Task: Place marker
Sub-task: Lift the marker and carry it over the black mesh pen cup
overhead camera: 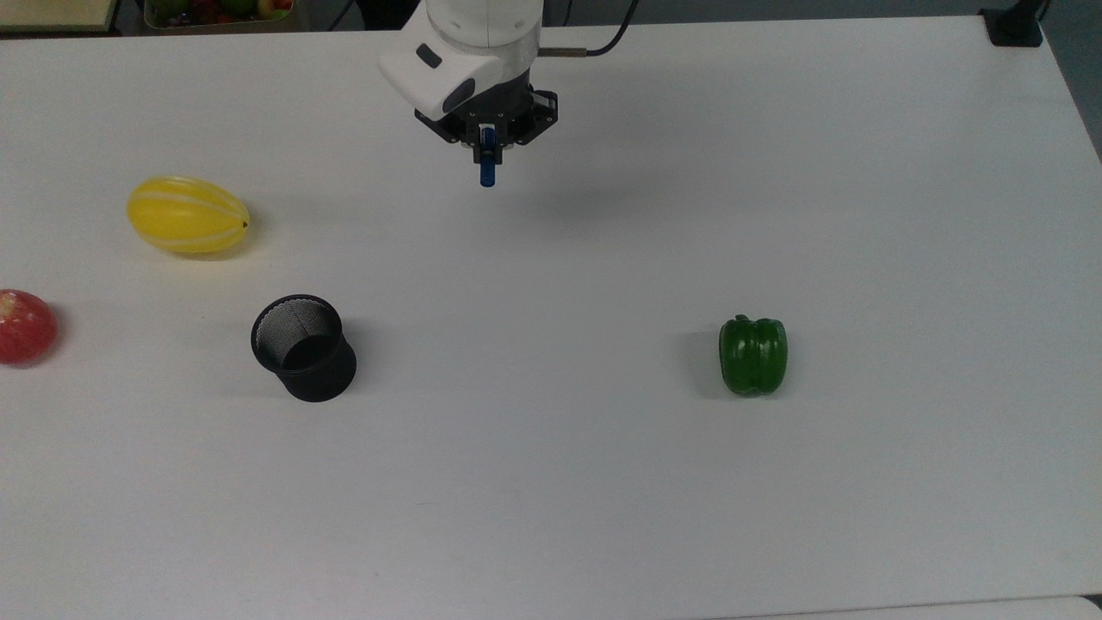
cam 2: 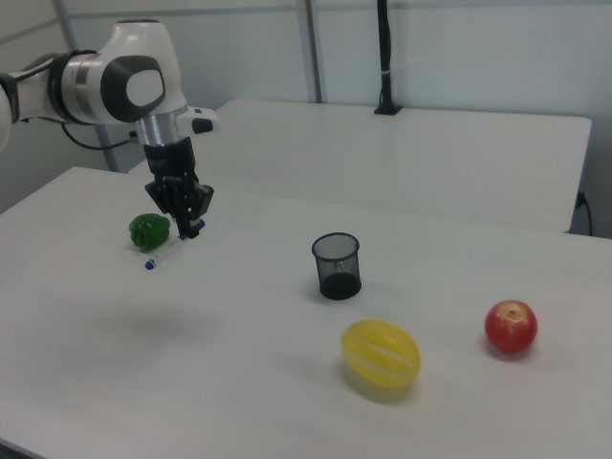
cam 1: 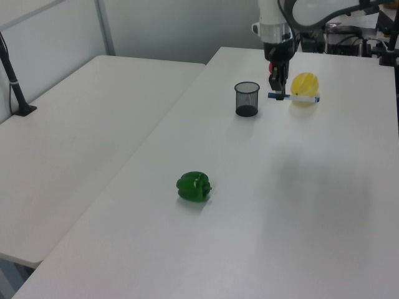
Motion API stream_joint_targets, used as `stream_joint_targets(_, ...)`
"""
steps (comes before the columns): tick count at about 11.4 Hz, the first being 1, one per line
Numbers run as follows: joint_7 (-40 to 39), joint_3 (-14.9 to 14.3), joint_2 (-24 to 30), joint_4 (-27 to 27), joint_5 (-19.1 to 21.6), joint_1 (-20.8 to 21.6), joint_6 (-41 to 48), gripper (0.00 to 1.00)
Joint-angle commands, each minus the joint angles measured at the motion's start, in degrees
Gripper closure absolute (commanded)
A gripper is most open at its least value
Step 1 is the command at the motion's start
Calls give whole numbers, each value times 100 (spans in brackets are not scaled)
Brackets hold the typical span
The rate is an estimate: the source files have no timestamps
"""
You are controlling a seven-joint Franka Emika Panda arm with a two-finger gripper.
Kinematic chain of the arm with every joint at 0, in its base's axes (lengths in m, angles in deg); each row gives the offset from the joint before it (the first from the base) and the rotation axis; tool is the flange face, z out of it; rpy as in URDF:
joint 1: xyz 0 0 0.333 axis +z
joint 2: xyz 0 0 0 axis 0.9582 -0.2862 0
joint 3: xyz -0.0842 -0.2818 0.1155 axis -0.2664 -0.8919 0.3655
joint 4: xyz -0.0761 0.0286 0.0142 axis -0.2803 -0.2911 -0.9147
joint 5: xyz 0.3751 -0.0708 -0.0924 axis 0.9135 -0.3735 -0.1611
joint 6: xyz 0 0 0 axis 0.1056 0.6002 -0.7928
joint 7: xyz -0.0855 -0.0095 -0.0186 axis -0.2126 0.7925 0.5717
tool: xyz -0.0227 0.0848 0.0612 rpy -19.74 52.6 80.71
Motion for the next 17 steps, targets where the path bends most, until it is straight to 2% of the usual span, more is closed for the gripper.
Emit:
stream_joint_targets(1,126,-107,-71,-174,83,-61,47,88)
stream_joint_targets(2,82,-116,-89,-183,48,-166,-145,88)
stream_joint_targets(8,29,-247,-282,-148,-31,-905,-2621,88)
stream_joint_targets(12,29,-327,-467,1,-278,-1098,-4441,88)
stream_joint_targets(17,38,-336,-844,326,-488,-1257,-6129,88)
